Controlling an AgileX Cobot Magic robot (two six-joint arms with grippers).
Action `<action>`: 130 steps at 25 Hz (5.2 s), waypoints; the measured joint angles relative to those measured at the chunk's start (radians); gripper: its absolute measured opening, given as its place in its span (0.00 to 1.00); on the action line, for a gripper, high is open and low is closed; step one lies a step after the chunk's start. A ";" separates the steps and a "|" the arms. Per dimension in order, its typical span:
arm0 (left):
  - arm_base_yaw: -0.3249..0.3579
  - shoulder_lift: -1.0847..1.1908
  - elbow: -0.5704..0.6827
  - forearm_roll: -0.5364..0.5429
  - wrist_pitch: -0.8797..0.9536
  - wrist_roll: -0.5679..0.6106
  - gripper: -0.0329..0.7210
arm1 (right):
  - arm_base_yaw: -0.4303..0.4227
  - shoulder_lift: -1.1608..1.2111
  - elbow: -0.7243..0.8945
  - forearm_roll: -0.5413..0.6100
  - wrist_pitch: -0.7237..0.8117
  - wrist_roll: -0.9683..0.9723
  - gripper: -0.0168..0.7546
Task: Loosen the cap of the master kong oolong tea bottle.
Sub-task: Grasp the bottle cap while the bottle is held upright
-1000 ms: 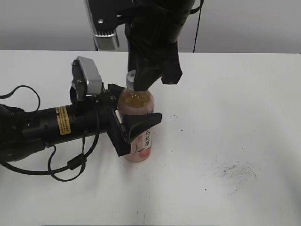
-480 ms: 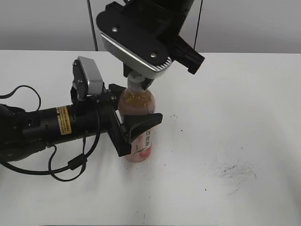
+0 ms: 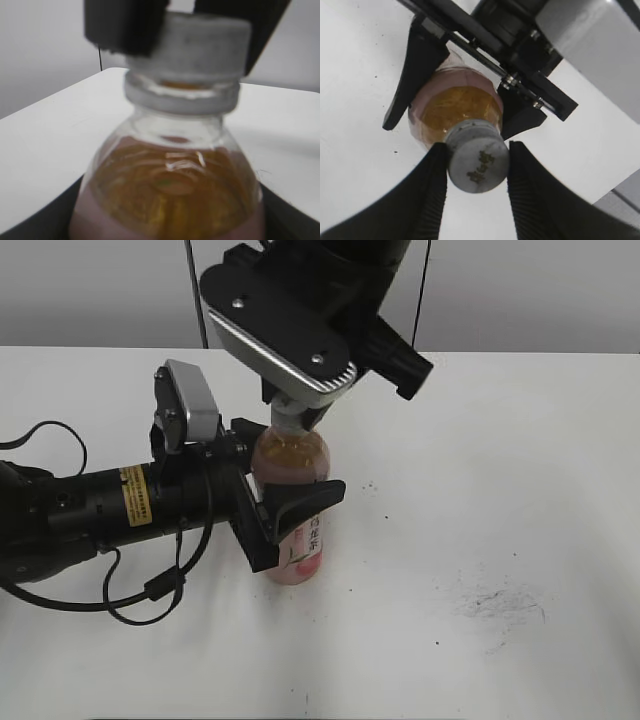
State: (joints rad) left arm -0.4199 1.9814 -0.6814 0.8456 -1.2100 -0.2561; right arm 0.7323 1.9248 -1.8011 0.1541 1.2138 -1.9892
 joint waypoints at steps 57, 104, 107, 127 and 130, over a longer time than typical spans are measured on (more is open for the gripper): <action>0.001 0.000 0.000 -0.008 0.001 -0.014 0.63 | 0.004 -0.057 0.090 0.042 0.000 1.977 0.71; 0.001 0.000 0.000 -0.006 0.001 -0.013 0.63 | 0.004 0.002 -0.010 0.030 -0.003 0.952 0.38; 0.001 0.000 0.000 -0.005 0.001 -0.011 0.63 | 0.004 0.002 -0.010 0.030 -0.001 0.729 0.38; 0.001 0.000 0.000 -0.004 0.001 -0.007 0.63 | 0.004 0.000 -0.012 0.035 0.003 -0.369 0.38; 0.001 0.000 0.000 -0.004 0.001 -0.007 0.63 | 0.004 0.000 -0.012 0.035 0.003 -0.315 0.38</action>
State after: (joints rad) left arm -0.4190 1.9814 -0.6814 0.8415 -1.2090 -0.2629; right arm 0.7360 1.9248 -1.8127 0.1887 1.2168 -2.3041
